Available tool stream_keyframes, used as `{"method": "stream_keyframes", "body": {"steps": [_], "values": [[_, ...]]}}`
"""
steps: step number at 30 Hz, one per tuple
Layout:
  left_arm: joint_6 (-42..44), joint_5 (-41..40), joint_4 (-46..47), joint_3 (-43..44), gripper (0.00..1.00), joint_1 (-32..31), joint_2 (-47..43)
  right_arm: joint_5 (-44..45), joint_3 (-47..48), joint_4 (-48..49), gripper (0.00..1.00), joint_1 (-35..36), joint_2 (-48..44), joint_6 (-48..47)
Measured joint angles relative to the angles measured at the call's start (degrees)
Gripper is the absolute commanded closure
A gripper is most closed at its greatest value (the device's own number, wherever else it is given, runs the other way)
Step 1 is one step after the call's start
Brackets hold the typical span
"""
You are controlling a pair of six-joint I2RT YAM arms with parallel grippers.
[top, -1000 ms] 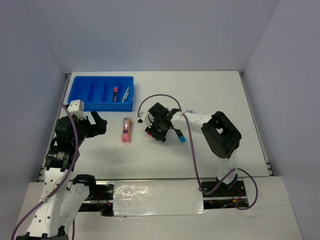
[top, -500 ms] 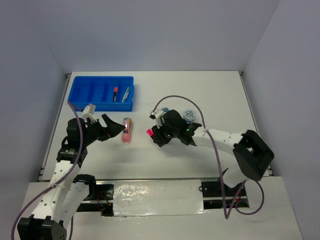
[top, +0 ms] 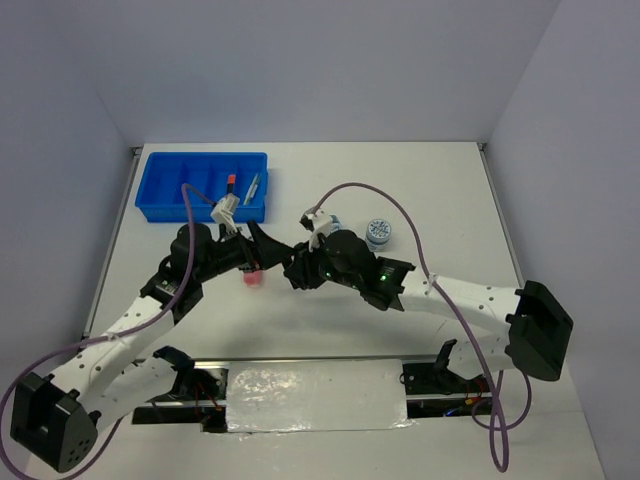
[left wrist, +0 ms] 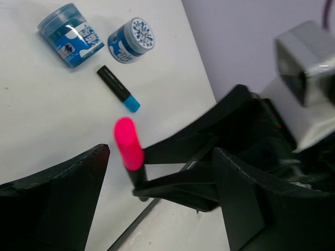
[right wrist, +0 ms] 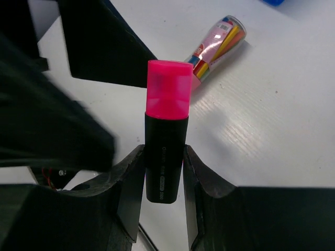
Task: Sort the stationery into containers
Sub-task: Pick up the pen from the center of the board, then place the pen in the storage box.
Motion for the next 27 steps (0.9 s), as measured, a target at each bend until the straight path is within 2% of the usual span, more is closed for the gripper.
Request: {"method": "stream_keyframes", "body": {"steps": [1, 4, 5, 6, 7, 9, 10, 12, 13, 15, 18, 23, 27], "values": [[0.11, -0.66, -0.02, 0.2, 0.09, -0.55, 0.74, 0.26, 0.0, -0.2, 0.88, 0.07, -0.5, 0.31], [0.28, -2.47, -0.35, 0.35, 0.2, -1.68, 2.95, 1.03, -0.02, -0.24, 0.88, 0.46, -2.69, 0.85], [0.35, -2.93, -0.44, 0.35, 0.34, -2.08, 3.52, 1.2, -0.02, -0.17, 0.88, 0.59, -3.54, 1.01], [0.15, -3.26, -0.39, 0.35, 0.4, -2.34, 4.0, 1.29, -0.02, -0.04, 0.88, 0.72, -4.22, 1.18], [0.07, -3.43, -0.35, 0.35, 0.55, -2.64, 4.37, 1.44, -0.02, -0.04, 0.87, 0.85, -4.68, 1.2], [0.09, -3.3, 0.83, 0.59, 0.69, -3.39, 4.68, 1.62, -0.11, -0.42, 0.85, 0.96, -5.03, 1.29], [0.11, -3.28, 1.18, 0.98, 0.83, -3.91, 4.81, 1.55, -0.13, -0.42, 0.84, 0.96, -4.94, 1.36], [0.31, -3.39, 1.25, 1.86, 0.94, -4.46, 5.25, 1.84, -0.26, 0.0, 0.72, 0.94, -4.9, 1.27], [0.79, -3.61, 0.92, 2.36, 0.99, -4.46, 5.57, 2.03, -0.42, 0.5, 0.41, 0.9, -4.9, 1.29], [3.67, -5.44, -1.79, 4.85, 1.0, -4.59, 7.06, 1.51, -0.68, 1.42, 0.01, 0.83, -4.87, 2.01], [10.62, -12.74, -9.51, 13.18, 1.0, -4.68, 11.96, 1.05, -1.16, 1.81, 0.0, 0.94, -4.92, 1.99], [23.71, -32.02, -18.99, 31.89, 1.0, -3.45, 25.16, 3.93, -6.27, 0.46, 0.0, 0.37, -9.79, 2.12], [33.33, -39.5, -21.81, 45.72, 1.0, 3.3, 38.99, 5.79, -10.95, -2.01, 0.0, -0.24, -17.92, 2.01]]}}
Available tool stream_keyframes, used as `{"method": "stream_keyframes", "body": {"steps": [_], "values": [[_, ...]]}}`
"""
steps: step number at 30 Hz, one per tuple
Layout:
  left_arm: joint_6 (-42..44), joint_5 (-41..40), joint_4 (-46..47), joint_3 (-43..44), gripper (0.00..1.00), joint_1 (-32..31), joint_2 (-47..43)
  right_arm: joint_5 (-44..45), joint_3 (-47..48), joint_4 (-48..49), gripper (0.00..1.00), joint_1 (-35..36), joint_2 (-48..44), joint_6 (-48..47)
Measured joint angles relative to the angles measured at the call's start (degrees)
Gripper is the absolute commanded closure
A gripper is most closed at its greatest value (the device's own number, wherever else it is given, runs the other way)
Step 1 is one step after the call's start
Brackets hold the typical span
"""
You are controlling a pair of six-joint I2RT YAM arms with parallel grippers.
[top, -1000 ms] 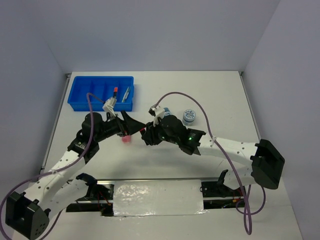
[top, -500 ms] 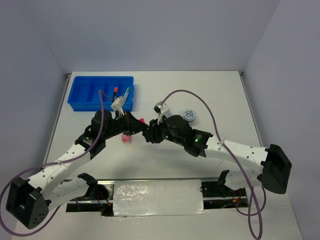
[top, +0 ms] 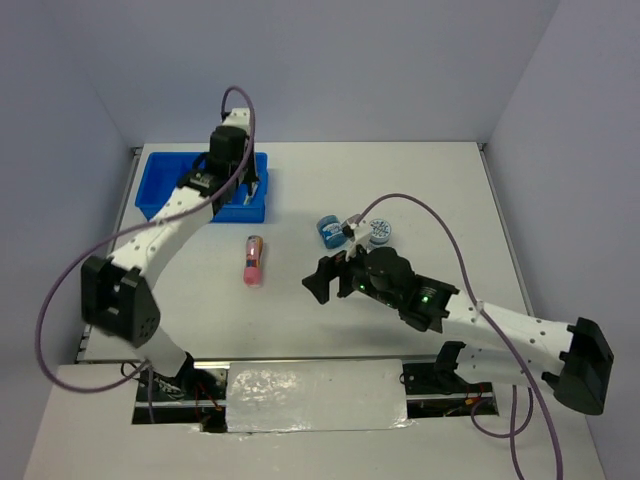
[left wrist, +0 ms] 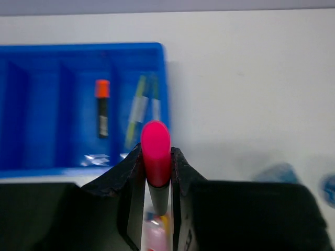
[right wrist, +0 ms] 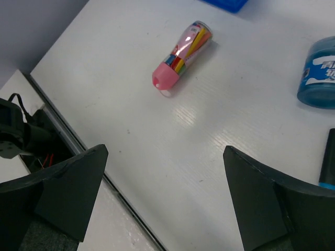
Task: Sort the stationery into containers
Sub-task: Place the pen in the storage box.
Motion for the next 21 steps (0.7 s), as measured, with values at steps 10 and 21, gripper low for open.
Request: {"method": "stream_keyframes", "body": {"steps": [10, 21], "values": [[18.36, -4.46, 0.52, 17.81, 0.87, 11.34, 24.63, 0.5, -3.67, -9.55, 0.0, -0.24, -19.93, -1.29], [19.28, -4.02, 5.16, 17.84, 0.19, 14.23, 31.5, 0.7, -4.9, -16.04, 0.0, -0.24, -28.17, -1.25]]}}
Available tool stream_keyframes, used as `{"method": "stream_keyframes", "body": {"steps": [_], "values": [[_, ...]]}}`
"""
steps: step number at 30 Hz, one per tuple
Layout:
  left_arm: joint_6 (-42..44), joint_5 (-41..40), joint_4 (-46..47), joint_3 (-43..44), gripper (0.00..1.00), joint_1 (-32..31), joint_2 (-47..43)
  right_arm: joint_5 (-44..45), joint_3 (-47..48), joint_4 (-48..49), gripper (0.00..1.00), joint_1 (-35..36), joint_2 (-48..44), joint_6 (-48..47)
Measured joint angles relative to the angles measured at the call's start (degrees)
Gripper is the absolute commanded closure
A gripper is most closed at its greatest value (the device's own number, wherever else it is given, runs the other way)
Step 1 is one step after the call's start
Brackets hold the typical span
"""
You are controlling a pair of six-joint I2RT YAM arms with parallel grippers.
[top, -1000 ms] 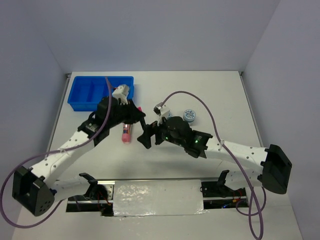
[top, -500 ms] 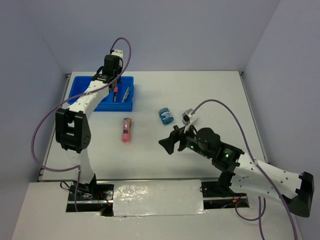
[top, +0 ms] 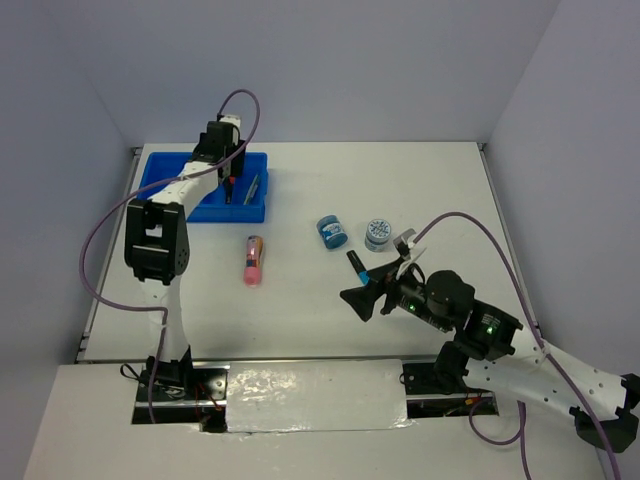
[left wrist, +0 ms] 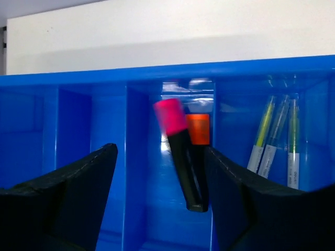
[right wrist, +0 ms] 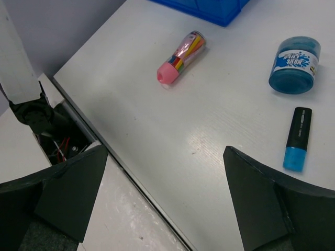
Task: Sort the stationery into containers
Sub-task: Place the pen in the storage box, then pick up the pen from the center of the board.
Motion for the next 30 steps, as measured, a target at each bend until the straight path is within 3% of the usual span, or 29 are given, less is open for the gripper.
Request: {"method": "stream_keyframes", "body": {"steps": [2, 8, 12, 16, 19, 24, 30], "values": [[-0.02, 0.66, 0.0, -0.04, 0.12, 0.15, 0.31, 0.17, 0.04, -1.09, 0.0, 0.0, -0.28, 0.02], [-4.33, 2.86, 0.15, 0.02, 0.07, 1.31, -1.46, 3.58, 0.52, -3.61, 0.0, 0.0, 0.96, -0.04], [-9.11, 3.28, -6.84, 5.38, 0.06, 1.92, -3.98, 7.63, 1.22, -4.66, 0.01, -0.66, 7.32, -0.48], [-15.5, 6.49, -12.68, 8.48, 0.01, 2.14, -12.61, 7.98, 2.1, -6.08, 0.18, -8.9, 18.67, -1.11], [-20.0, 12.09, -12.61, -1.31, 0.01, 2.1, -27.87, 5.86, 2.12, -6.29, 0.28, -15.52, 26.67, -1.92], [-24.28, 19.19, -11.23, -22.45, 0.01, 1.49, -55.63, 2.51, 4.31, -5.84, 0.41, -18.75, 37.48, -4.31], [-22.82, 23.71, -12.66, -40.35, 0.01, 1.22, -70.36, -0.33, 8.92, -3.69, 0.44, -20.79, 49.66, -7.08]]}}
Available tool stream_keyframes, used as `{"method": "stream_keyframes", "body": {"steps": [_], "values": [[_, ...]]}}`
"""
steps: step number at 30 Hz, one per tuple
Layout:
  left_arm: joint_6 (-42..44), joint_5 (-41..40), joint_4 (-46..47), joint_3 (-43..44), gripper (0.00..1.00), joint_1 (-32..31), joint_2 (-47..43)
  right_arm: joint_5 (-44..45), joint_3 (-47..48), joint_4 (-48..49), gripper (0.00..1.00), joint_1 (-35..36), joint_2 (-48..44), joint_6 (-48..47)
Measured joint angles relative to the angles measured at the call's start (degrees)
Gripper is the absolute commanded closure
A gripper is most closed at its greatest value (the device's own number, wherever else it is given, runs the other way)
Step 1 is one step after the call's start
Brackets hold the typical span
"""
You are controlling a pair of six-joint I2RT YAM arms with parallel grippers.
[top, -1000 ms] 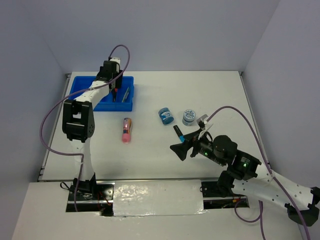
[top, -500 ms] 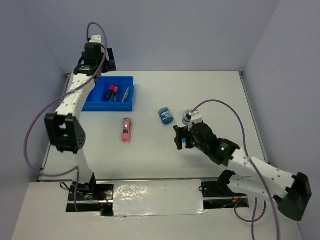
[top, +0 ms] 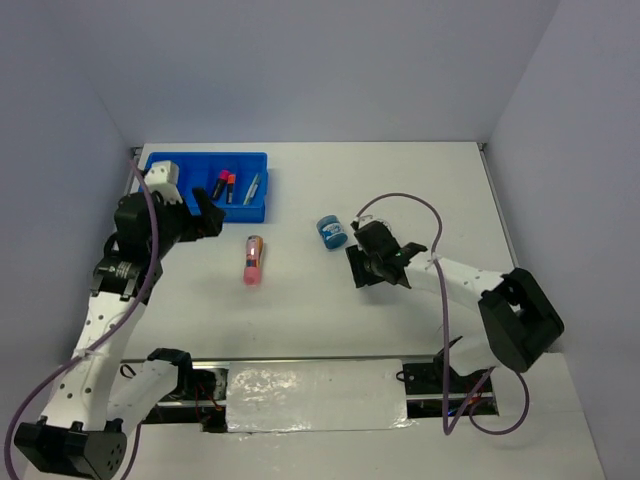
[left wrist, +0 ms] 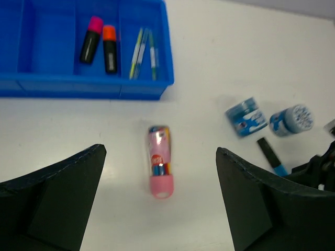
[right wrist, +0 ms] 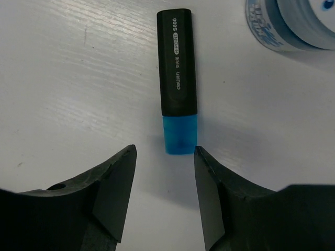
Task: Sort the stationery into containers
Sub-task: Pick up the pen from the center of the board.
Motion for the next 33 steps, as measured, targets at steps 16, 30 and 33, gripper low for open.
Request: {"method": "stream_keyframes", "body": {"steps": [16, 30, 33], "values": [[3.52, 2.93, -3.04, -11.74, 0.01, 0.04, -3.8, -0.74, 7.28, 1.75, 0.62, -1.22, 13.88, -0.31], [-5.11, 16.68, 7.39, -17.14, 0.01, -0.11, -4.63, -2.03, -3.23, 3.32, 0.81, 1.42, -8.28, 6.12], [-14.56, 20.79, 17.0, -22.84, 0.01, -3.74, -4.26, -1.97, -3.19, 4.66, 0.81, 6.32, -14.64, 7.3]]}}
